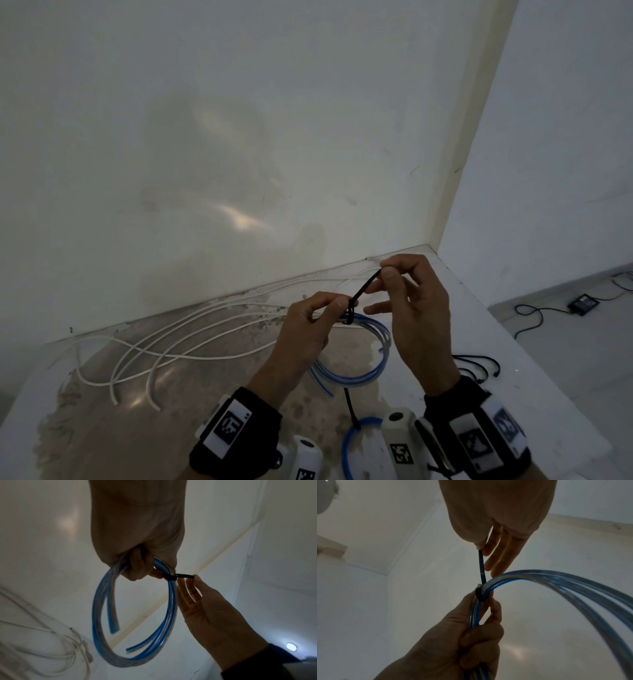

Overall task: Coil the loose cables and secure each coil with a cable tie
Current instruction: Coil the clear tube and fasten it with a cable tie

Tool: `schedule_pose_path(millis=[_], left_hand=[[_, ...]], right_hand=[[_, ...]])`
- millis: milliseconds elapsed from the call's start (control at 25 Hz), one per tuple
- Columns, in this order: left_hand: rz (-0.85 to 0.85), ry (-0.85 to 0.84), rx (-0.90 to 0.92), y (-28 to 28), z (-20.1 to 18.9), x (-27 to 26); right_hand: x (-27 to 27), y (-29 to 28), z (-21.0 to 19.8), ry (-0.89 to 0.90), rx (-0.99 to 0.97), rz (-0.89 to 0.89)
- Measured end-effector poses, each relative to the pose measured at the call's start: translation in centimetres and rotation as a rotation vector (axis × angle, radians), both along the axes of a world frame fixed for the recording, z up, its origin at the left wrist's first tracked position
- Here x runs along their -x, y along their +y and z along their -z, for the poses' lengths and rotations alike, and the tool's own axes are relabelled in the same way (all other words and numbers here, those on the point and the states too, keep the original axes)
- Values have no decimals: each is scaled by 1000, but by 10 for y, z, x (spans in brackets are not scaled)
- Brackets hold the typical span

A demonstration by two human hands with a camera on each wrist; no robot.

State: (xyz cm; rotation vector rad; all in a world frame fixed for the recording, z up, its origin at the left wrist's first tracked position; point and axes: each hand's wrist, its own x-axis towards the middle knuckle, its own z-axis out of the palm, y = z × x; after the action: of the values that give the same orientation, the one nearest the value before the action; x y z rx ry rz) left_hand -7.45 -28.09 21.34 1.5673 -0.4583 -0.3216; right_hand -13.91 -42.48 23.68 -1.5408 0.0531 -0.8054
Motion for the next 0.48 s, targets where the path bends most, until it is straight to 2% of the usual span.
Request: schedule_pose_path(millis=[120, 240, 360, 480], left_hand=[[-19, 95, 98, -2, 3, 3], [-65, 160, 192, -7, 7, 6], [-148, 161, 207, -7, 5, 2], [-169, 76, 171, -5, 0, -1]], right_hand=[[0, -3, 3, 76, 24, -106], [2, -4, 17, 209, 238, -150], [7, -2, 29, 231, 344, -77], [10, -4, 32, 179, 430, 65]])
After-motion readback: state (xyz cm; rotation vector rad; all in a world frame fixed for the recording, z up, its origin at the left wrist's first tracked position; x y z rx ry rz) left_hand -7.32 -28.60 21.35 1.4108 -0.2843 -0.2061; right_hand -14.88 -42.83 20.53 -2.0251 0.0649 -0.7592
